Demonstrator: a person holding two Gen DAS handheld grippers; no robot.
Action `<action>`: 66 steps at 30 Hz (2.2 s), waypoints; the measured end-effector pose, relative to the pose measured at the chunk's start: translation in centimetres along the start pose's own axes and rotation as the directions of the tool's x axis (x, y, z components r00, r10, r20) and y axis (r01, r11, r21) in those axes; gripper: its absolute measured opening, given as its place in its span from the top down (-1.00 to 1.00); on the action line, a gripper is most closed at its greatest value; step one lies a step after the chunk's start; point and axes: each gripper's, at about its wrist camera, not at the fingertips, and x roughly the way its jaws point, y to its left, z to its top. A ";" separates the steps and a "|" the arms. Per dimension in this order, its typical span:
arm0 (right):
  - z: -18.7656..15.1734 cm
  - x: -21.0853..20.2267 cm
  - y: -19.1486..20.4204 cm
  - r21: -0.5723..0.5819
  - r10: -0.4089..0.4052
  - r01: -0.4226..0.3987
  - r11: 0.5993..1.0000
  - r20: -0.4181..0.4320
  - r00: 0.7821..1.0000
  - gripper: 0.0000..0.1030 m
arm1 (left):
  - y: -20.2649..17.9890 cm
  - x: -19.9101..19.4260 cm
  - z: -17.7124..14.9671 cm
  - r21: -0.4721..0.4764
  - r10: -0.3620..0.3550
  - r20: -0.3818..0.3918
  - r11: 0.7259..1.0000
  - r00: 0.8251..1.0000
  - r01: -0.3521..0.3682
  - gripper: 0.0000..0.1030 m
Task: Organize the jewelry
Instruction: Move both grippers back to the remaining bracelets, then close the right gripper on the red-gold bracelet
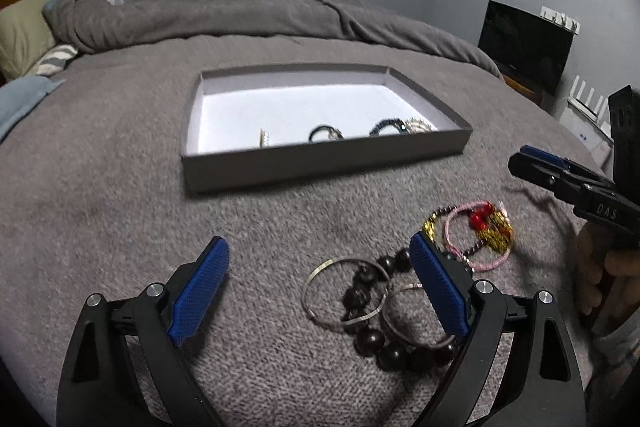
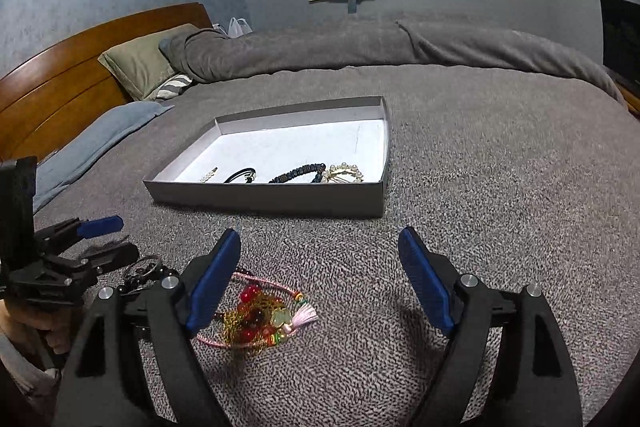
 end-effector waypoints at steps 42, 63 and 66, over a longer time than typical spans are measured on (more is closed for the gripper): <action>-2.9 0.2 3.1 -0.118 0.084 -0.100 0.988 -0.131 0.988 -0.08 | 1.1 -0.8 0.5 -0.063 -0.044 0.054 0.997 0.998 0.048 0.01; -2.3 1.8 3.5 -0.119 0.080 -0.100 0.988 -0.165 0.983 0.57 | 0.6 -0.5 0.1 -0.040 -0.043 0.051 0.998 0.998 0.045 0.01; -2.2 1.4 3.3 -0.114 0.087 -0.106 0.988 -0.154 0.984 0.59 | 0.6 -0.5 0.0 -0.042 -0.043 0.051 0.998 0.998 0.045 0.01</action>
